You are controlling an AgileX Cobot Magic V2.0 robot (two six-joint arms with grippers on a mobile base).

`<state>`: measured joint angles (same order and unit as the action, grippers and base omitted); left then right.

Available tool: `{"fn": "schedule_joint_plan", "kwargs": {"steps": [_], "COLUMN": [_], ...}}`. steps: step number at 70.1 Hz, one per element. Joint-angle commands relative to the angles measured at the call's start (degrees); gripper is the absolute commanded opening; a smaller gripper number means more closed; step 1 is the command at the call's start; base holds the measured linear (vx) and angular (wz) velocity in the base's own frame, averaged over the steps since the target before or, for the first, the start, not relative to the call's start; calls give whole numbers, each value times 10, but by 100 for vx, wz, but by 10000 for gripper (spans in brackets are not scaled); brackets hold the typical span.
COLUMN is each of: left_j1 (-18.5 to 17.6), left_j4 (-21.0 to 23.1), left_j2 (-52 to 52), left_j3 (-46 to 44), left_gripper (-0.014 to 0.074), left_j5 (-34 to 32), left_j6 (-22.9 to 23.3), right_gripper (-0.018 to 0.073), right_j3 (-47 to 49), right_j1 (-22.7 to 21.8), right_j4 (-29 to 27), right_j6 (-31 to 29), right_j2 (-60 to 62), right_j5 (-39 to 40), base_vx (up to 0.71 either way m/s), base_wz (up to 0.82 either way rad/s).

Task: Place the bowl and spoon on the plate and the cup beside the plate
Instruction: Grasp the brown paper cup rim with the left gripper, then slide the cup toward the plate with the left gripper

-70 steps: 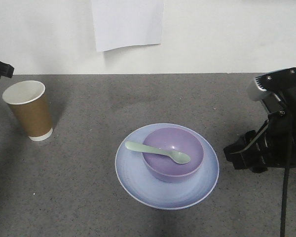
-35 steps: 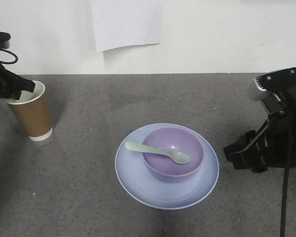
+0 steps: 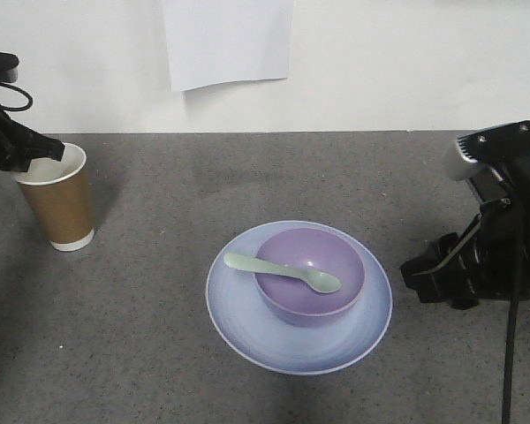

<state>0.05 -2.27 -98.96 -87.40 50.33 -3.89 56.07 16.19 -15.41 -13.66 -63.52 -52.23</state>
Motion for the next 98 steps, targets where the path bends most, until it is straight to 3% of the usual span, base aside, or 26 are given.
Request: {"fn": "schedule_joint_plan", "kwargs": {"steps": [1,16,17,18,34,68,98], "left_j1": [-1,-3,-4,-19,-58,-134,-134], "left_j4": [8,47,53,112,179,207,219], "left_j2": [40,83,87,128,167,178,147], "left_j3": [-17,-16,-16,-1,55,136,159], "left_gripper": [-8,-8,-8,-8,-8,-8,-8], "left_j5": [-23,4,5,26,14,-38,-77], "left_j6": [4,-10,-13,-53,-86,-86,-86], "right_gripper": [390,390,390,390,390,390,390], "right_j3": [13,13,13,13,13,13,13], "right_j1": [-1,-1,-1,-1,-1,-1,-1], "right_j4": [-7,-7,-7,-7,-19,-20,-20], "right_j6": [-1,-1,-1,-1,-1,-1,-1], "right_j2": [10,10,10,10,10,10,10], "right_j5": [29,31,31,32,32,32,31], "base_vx": [0,0,0,0,0,0,0], "base_wz": [0,0,0,0,0,0,0]}}
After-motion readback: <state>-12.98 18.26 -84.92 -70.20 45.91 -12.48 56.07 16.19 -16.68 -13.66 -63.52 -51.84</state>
